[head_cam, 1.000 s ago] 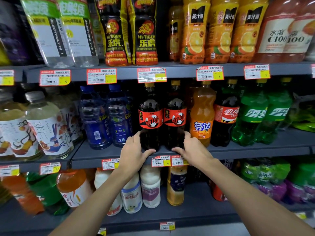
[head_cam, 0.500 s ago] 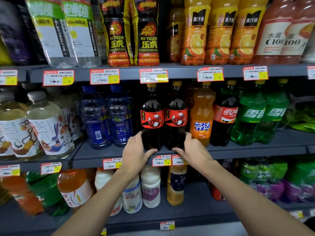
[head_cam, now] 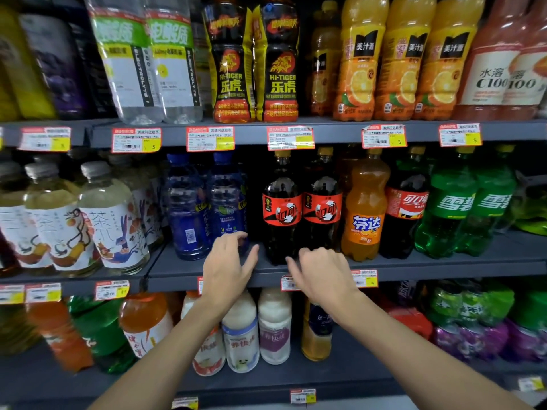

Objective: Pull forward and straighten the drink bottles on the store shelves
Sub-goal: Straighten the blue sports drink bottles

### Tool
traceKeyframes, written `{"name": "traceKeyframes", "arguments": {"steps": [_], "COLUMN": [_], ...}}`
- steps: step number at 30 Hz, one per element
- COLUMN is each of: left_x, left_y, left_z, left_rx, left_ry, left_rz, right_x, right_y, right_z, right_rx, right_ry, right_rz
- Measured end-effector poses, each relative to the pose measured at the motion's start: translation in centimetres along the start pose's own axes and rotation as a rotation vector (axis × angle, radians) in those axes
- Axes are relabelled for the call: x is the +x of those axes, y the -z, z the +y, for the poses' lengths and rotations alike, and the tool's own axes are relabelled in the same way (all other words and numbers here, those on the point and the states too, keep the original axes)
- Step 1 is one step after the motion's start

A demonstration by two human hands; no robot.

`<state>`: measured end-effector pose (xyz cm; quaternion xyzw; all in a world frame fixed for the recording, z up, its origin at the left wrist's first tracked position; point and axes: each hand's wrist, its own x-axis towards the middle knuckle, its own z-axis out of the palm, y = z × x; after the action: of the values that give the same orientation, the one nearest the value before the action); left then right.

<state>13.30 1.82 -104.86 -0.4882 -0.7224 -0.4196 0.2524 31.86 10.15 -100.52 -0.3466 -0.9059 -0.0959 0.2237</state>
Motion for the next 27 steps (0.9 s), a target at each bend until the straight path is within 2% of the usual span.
{"name": "traceKeyframes", "arguments": {"steps": [3, 6, 9, 12, 15, 19, 22, 27], "left_x": [0.0, -0.1, 0.0, 0.0, 0.6, 1.3, 1.4, 1.4], "left_y": [1.2, 2.2, 2.7, 2.7, 2.5, 2.3, 2.2, 2.1], "left_z": [-1.8, -3.9, -5.4, -6.1, -6.3, -7.4, -8.0, -8.6], "left_rx": [0.059, 0.105, 0.157, 0.182, 0.176, 0.259, 0.302, 0.277], "left_ry": [0.028, 0.082, 0.162, 0.272, 0.411, 0.5, 0.516, 0.498], "left_rz": [0.117, 0.161, 0.152, 0.126, 0.128, 0.019, -0.027, -0.011], "right_x": [0.6, 1.5, 2.8, 4.0, 5.2, 6.5, 6.6, 6.7], "right_y": [-0.7, -2.4, -3.8, -4.7, -5.5, -5.9, -6.2, -6.7], "right_z": [-3.4, -7.2, -10.0, -12.0, -13.5, -14.5, -14.8, -15.0], "right_rx": [0.107, 0.241, 0.445, 0.601, 0.555, 0.459, 0.387, 0.376], "right_ry": [0.074, 0.066, -0.086, -0.264, -0.348, -0.414, -0.43, -0.448], "right_rz": [0.016, 0.014, -0.032, -0.007, 0.019, -0.011, -0.039, -0.025]}}
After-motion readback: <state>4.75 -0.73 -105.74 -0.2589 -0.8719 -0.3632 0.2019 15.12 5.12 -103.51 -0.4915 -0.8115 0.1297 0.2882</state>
